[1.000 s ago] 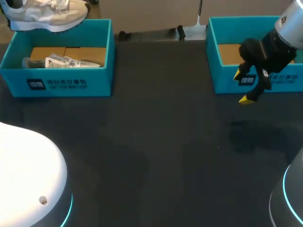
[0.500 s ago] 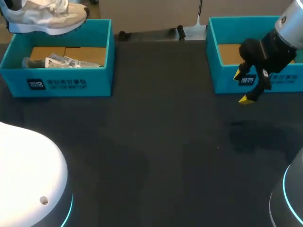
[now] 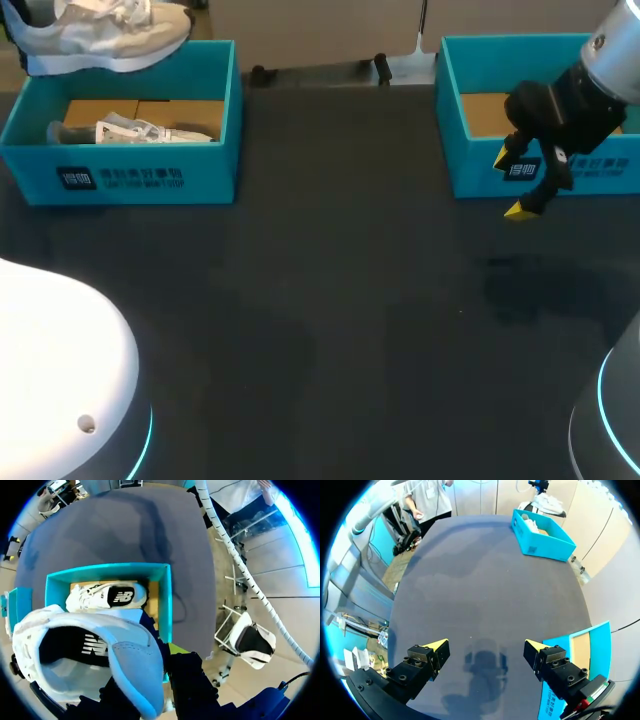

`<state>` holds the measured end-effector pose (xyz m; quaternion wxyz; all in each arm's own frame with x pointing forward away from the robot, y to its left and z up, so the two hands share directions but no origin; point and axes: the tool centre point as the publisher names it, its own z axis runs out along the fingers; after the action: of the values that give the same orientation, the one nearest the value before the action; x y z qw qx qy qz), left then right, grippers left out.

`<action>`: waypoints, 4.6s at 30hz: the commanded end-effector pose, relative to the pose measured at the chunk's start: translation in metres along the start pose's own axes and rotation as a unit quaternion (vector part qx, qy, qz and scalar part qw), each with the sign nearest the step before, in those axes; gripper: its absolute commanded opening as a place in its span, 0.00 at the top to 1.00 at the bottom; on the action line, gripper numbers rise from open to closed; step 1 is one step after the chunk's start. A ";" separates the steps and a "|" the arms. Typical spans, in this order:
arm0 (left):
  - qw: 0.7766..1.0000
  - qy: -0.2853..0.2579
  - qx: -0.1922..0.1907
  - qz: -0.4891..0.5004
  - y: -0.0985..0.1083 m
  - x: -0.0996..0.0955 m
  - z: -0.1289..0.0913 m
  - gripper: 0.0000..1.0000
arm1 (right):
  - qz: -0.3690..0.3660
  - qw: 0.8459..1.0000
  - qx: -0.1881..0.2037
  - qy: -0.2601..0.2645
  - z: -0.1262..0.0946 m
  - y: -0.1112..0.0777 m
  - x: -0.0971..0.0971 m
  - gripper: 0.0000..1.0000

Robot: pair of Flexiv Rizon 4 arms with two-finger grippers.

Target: Take the shoe out of the shoebox, open the shoe tongue, remove and reinsert the insole, then place the shoe into the shoebox

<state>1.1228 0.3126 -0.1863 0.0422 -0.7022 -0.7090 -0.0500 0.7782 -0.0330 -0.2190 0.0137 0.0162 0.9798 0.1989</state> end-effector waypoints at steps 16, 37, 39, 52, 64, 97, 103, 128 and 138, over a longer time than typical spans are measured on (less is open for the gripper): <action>0.999 -0.006 0.007 -0.031 0.046 -0.012 0.070 1.00 | 0.000 1.000 0.001 0.000 0.001 0.000 0.000 0.00; 0.999 0.023 -0.009 -0.041 0.070 -0.039 0.155 1.00 | 0.000 1.000 0.001 0.000 0.001 0.000 0.000 0.00; 0.999 0.024 -0.008 -0.043 0.073 -0.040 0.164 1.00 | 0.000 1.000 0.001 0.000 0.001 0.000 0.000 0.00; 0.999 0.035 0.006 -0.041 0.087 -0.042 0.192 1.00 | 0.000 1.000 0.001 0.000 0.001 0.000 0.000 0.00; 0.999 0.030 0.013 -0.033 0.082 -0.040 0.177 0.00 | 0.000 1.000 0.001 0.000 0.001 0.000 0.000 0.00; 1.000 -0.015 0.027 0.000 0.025 -0.038 0.039 0.00 | 0.000 1.000 0.001 0.000 0.001 0.000 0.000 0.00; 0.999 -0.031 0.042 0.011 0.020 -0.033 0.025 0.00 | 0.000 1.000 0.001 0.000 0.001 0.000 0.000 0.00; 0.997 -0.044 0.036 0.053 -0.022 -0.025 0.030 0.00 | 0.000 1.000 0.001 0.000 0.001 0.000 0.000 0.00; 0.997 -0.051 -0.003 0.049 -0.060 -0.026 0.034 0.00 | 0.000 1.000 0.001 0.000 0.001 0.000 0.000 0.00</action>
<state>1.0897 0.2915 -0.2206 0.0473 -0.7356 -0.6751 0.0312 0.7782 -0.0330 -0.2190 0.0137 0.0161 0.9798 0.1988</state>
